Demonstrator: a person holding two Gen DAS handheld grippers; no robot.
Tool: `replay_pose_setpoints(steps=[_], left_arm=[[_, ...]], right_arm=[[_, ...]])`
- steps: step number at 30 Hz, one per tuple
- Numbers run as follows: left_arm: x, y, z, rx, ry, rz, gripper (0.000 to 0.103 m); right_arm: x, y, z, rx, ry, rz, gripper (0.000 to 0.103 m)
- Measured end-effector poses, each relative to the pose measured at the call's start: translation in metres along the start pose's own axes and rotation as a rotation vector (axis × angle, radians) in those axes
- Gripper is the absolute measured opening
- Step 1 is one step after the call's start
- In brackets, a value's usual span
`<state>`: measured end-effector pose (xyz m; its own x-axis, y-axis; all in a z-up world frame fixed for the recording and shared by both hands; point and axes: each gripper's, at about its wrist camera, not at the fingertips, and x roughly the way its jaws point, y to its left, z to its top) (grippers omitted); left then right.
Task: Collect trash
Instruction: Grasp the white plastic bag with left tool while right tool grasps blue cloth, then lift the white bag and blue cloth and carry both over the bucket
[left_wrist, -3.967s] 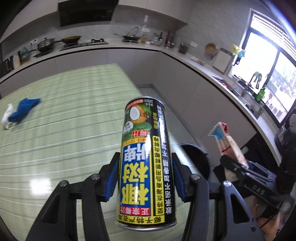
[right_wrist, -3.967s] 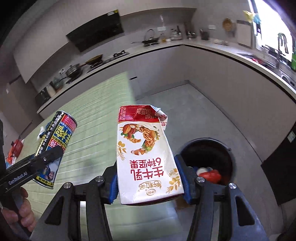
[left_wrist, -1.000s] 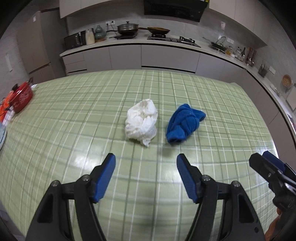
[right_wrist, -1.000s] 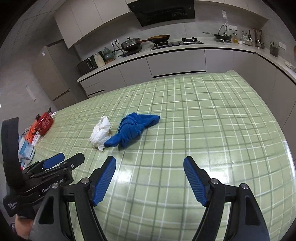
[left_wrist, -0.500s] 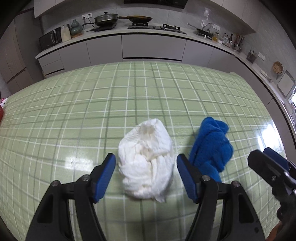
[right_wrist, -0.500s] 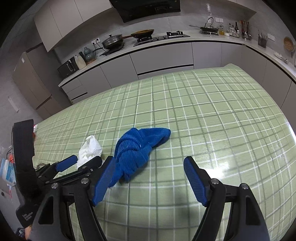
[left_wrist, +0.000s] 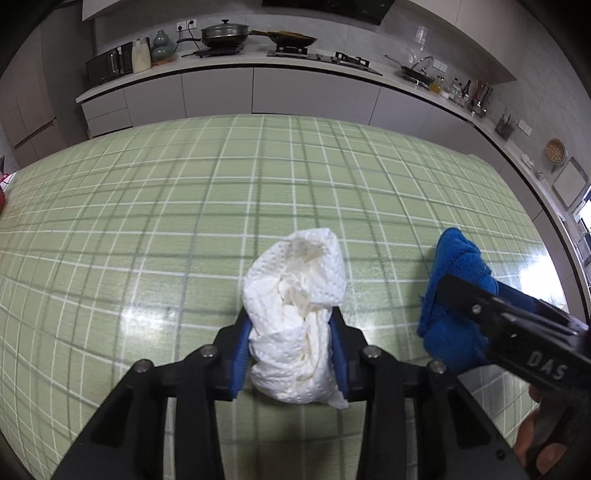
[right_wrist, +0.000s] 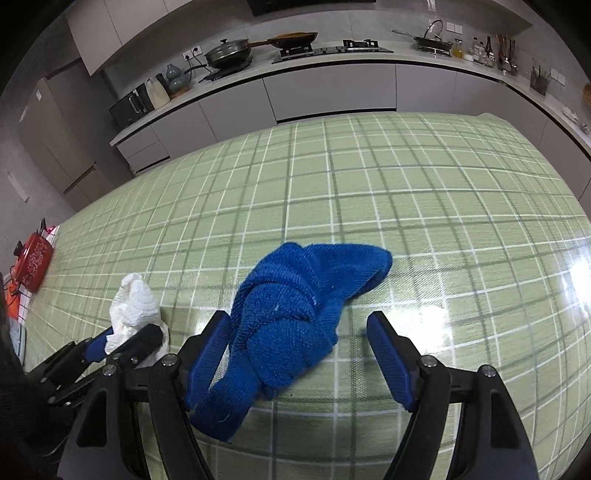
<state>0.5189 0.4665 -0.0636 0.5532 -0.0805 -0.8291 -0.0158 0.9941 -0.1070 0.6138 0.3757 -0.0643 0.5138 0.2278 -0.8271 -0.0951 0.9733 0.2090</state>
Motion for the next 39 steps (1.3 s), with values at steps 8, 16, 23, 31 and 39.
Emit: replay_pose_setpoints(steps=[8,16,23,31,39], left_arm=[[-0.017,0.003,-0.019,0.004,-0.017,0.018,0.038],[-0.049,-0.023,-0.027,0.009,-0.056,0.021,0.038],[-0.083,-0.082,-0.046,0.025,-0.103,0.01,0.038],[-0.111,-0.166,-0.089,0.067,-0.094,-0.048,0.038],[-0.119,-0.227,-0.127,0.151,-0.065,-0.161,0.038]], right_arm=[[0.006,0.005,-0.007,-0.039,-0.001,0.019,0.042],[-0.047,-0.029,-0.031,-0.046,-0.066,0.059,0.04],[-0.12,-0.092,-0.057,-0.038,-0.14,0.073,0.04],[-0.194,-0.19,-0.109,0.001,-0.166,0.026,0.04],[-0.255,-0.264,-0.179,0.109,-0.197,-0.067,0.04]])
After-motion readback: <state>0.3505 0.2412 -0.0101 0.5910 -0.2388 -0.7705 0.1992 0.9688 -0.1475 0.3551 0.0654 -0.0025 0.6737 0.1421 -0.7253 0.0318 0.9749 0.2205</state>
